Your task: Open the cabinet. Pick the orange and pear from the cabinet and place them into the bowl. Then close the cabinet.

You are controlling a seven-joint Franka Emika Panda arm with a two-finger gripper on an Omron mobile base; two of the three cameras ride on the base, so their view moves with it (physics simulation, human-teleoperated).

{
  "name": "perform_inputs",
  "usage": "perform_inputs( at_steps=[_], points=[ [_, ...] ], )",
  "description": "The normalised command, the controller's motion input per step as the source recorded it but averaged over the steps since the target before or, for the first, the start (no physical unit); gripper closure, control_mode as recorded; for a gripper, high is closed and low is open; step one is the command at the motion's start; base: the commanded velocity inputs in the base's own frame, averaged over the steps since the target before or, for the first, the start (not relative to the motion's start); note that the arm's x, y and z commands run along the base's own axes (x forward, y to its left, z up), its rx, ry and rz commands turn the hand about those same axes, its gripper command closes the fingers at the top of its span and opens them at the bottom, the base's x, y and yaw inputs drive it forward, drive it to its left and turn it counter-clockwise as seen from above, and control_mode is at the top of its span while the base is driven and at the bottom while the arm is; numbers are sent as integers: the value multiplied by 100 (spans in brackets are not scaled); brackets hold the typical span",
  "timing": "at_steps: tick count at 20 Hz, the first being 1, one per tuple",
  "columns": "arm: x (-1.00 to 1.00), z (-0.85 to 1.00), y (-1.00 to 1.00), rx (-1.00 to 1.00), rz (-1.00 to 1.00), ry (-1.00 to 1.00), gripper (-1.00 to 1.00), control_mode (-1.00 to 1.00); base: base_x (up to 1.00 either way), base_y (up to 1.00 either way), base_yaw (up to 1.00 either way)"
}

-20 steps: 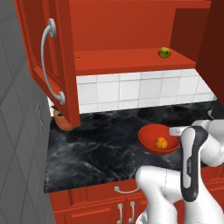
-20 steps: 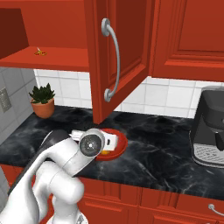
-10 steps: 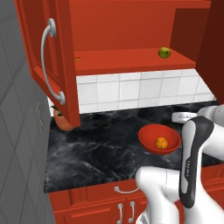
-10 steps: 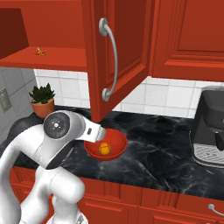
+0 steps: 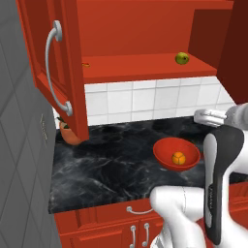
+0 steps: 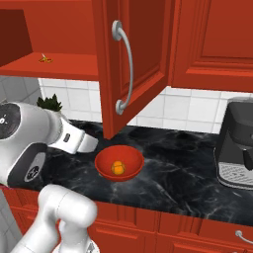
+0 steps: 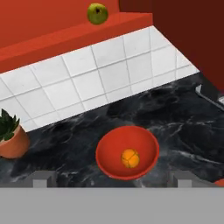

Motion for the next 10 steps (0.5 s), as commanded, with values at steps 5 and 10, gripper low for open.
perform_inputs(
  at_steps=[5,10],
  points=[
    [-21,99,23,-4,-16,-22,-100,-100,0,0,0],
    [2,87,10,-3,-12,-24,-100,-100,0,0,0]
  ],
)
